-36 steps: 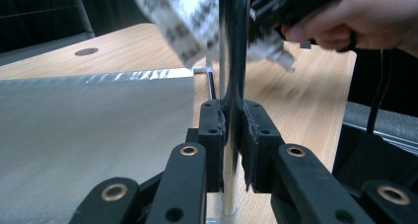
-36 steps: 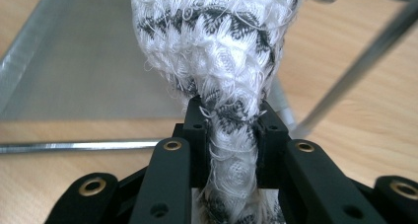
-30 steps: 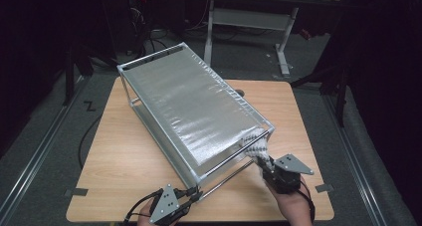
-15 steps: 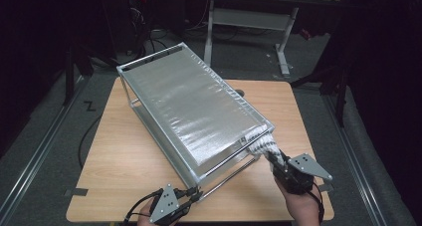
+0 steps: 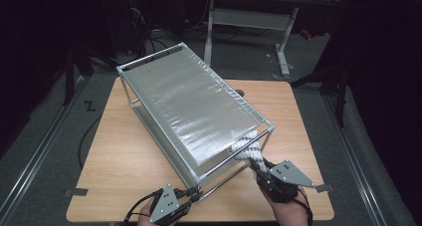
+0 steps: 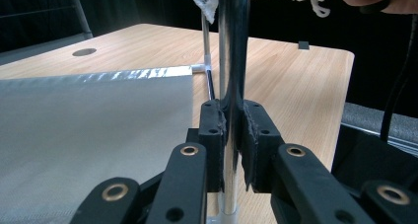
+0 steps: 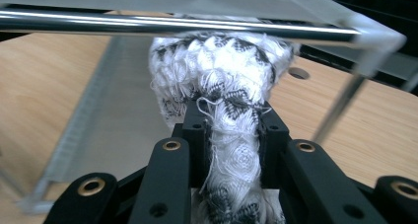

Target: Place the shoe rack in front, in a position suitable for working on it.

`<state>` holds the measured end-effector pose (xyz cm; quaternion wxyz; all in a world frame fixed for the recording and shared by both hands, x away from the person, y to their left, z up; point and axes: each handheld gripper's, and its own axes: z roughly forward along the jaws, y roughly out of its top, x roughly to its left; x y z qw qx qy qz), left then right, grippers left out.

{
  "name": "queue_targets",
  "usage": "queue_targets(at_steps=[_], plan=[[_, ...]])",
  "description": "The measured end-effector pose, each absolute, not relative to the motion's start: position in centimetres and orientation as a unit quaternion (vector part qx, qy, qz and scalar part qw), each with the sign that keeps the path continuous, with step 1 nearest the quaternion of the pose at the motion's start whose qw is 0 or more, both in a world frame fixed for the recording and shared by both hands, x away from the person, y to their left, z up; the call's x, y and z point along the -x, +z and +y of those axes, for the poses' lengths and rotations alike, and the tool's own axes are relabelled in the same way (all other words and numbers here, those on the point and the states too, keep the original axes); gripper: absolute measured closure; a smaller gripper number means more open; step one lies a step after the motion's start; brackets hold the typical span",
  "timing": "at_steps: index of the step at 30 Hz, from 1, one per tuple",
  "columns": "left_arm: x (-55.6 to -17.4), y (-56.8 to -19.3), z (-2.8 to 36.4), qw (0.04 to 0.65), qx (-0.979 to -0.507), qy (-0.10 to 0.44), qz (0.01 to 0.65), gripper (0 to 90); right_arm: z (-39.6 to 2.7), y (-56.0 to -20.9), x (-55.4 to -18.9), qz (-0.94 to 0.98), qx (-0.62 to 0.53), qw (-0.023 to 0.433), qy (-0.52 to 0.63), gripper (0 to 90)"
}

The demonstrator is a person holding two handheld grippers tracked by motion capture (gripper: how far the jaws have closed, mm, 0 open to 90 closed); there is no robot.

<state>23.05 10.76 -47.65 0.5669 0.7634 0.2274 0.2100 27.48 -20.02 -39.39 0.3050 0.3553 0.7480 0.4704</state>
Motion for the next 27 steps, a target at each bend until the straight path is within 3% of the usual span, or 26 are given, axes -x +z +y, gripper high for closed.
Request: queue_targets(at_steps=[27], plan=[[-23.1,-47.7,10.8,0.568,-0.763,0.21,0.226,80.2,-12.1,-39.1,-21.9,0.792,-0.222,0.24,0.515,72.7]])
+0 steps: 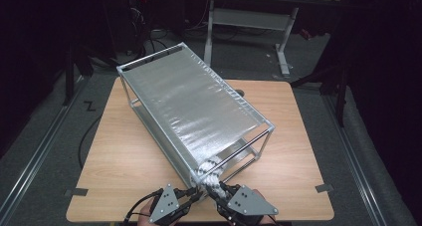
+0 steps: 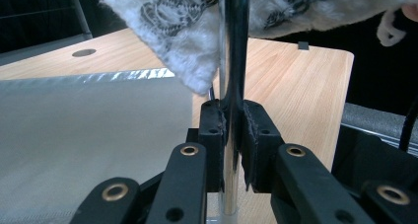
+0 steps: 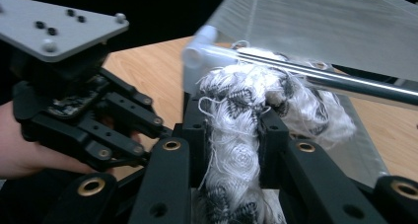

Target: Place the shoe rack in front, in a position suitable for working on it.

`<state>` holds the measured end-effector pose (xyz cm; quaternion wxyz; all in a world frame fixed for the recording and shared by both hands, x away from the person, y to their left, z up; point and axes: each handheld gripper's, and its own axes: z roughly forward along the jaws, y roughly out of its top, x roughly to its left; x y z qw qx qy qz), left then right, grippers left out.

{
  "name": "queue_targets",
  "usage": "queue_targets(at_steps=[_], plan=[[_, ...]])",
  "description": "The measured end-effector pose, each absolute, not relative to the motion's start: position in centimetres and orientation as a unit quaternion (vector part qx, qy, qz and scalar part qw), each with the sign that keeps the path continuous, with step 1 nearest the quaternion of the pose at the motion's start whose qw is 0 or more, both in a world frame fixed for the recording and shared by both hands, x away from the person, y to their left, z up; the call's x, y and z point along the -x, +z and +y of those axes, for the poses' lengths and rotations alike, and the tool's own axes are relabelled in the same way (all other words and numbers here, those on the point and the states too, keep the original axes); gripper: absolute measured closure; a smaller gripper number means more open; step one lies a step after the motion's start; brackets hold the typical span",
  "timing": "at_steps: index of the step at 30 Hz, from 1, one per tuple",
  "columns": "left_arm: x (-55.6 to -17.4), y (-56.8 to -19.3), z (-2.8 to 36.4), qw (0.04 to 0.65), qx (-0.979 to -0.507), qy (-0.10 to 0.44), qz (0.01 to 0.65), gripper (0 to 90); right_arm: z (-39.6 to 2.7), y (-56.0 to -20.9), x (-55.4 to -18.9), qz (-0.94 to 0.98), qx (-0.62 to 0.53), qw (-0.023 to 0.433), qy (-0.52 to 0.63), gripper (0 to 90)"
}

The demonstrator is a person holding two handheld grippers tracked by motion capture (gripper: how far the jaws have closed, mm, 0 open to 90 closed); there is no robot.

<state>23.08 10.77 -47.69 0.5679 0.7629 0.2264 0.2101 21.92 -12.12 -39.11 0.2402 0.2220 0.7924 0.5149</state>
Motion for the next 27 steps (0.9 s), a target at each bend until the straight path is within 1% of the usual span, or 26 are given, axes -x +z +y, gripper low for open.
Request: queue_targets(at_steps=[12,27], plan=[[-23.1,-47.7,10.7,0.568,-0.763,0.209,0.228,80.3,-12.7,-39.3,-22.4,0.788,-0.23,0.246,0.515,73.2],[-22.9,-47.7,10.9,0.567,-0.763,0.21,0.229,80.3,-17.0,-39.3,-26.0,0.749,-0.31,0.278,0.515,72.9]])
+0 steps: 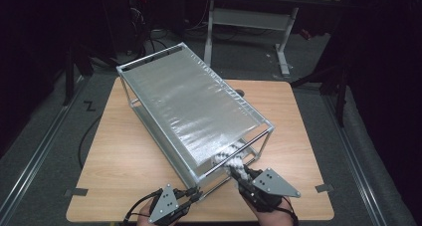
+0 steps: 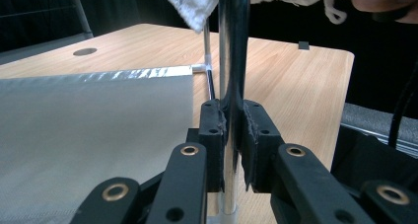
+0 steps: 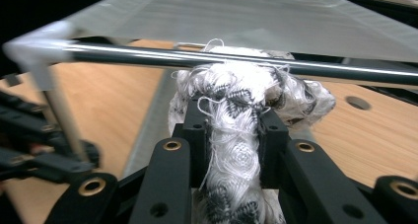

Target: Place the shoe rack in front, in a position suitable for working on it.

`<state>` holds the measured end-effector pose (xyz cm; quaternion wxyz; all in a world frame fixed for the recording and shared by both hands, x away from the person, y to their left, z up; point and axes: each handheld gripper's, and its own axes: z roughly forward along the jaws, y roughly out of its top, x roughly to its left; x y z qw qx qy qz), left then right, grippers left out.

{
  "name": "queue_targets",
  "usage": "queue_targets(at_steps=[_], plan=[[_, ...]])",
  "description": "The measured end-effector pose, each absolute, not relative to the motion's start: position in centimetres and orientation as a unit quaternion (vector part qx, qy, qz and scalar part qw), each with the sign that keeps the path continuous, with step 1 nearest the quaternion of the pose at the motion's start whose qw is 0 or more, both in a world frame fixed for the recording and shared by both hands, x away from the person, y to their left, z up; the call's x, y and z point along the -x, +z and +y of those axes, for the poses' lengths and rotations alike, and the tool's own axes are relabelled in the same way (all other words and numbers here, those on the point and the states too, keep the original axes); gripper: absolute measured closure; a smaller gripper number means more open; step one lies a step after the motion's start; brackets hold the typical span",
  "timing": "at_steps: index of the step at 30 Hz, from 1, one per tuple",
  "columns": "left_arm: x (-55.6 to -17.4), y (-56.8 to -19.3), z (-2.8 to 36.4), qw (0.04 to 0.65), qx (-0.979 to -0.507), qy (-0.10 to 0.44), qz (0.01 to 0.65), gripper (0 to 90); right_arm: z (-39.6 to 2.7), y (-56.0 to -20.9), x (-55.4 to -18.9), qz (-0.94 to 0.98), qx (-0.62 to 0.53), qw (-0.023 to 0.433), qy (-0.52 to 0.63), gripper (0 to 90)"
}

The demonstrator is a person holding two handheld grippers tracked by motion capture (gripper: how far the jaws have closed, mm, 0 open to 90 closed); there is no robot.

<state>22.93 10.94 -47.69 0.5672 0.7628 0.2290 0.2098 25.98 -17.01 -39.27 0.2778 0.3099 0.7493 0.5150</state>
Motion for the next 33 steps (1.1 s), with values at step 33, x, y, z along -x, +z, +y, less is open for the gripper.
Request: queue_targets(at_steps=[33], plan=[[-22.2,-47.8,11.7,0.567,-0.763,0.213,0.226,80.2,-23.8,-39.2,-30.7,0.686,-0.416,0.314,0.509,70.9]])
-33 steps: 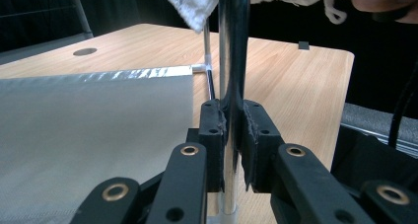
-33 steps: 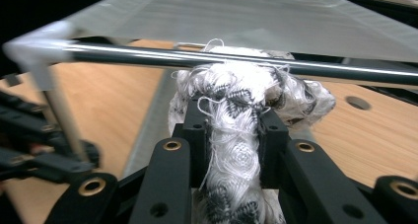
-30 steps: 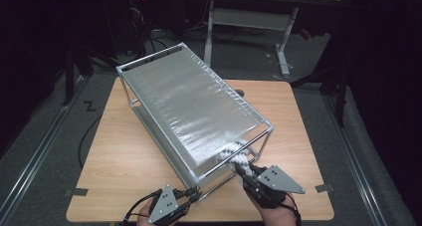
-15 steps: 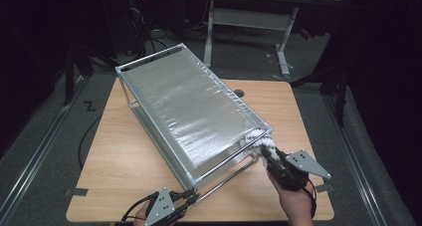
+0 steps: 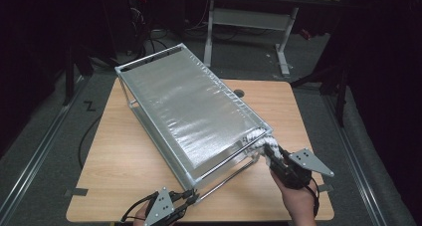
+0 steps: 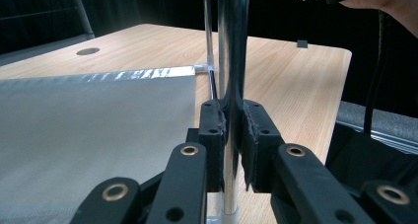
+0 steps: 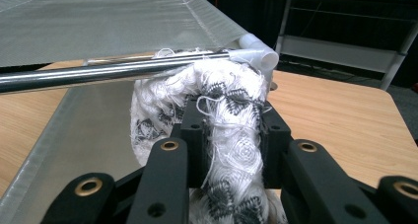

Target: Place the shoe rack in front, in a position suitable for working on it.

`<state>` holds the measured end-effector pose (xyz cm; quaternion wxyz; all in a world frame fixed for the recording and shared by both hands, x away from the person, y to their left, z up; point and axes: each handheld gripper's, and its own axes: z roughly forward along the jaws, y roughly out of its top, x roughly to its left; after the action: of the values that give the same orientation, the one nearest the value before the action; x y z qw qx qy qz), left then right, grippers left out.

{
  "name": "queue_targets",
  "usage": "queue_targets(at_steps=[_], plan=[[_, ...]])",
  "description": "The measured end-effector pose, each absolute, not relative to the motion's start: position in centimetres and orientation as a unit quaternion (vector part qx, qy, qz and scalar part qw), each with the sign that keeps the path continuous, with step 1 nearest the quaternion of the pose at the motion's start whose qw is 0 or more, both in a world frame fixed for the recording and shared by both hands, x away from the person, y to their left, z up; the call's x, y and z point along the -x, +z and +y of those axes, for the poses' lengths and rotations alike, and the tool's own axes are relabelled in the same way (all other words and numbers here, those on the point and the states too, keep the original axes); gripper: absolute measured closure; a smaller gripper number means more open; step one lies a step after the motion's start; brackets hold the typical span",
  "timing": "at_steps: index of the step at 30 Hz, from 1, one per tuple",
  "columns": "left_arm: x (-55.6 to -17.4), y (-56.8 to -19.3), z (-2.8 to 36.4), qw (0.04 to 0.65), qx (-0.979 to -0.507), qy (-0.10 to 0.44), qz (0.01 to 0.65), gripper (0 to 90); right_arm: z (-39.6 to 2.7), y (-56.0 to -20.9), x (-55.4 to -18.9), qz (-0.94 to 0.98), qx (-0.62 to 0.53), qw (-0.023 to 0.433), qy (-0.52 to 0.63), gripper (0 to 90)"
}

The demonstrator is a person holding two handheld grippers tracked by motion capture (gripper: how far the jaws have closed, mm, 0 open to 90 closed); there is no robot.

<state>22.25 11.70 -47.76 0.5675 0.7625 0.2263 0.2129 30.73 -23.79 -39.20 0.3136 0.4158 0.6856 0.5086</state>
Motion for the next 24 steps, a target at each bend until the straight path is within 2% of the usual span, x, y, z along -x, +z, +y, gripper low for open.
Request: queue_targets(at_steps=[12,17,24], plan=[[-22.3,-47.8,11.7,0.568,-0.763,0.212,0.225,80.2,-23.8,-39.9,-31.2,0.692,-0.425,0.33,0.481,71.9],[-22.4,-47.8,11.6,0.57,-0.763,0.21,0.223,80.3,-24.3,-41.2,-31.9,0.7,-0.439,0.328,0.458,72.0],[-22.6,-47.8,11.5,0.574,-0.762,0.202,0.221,80.3,-24.0,-43.7,-32.9,0.725,-0.455,0.303,0.419,72.2]])
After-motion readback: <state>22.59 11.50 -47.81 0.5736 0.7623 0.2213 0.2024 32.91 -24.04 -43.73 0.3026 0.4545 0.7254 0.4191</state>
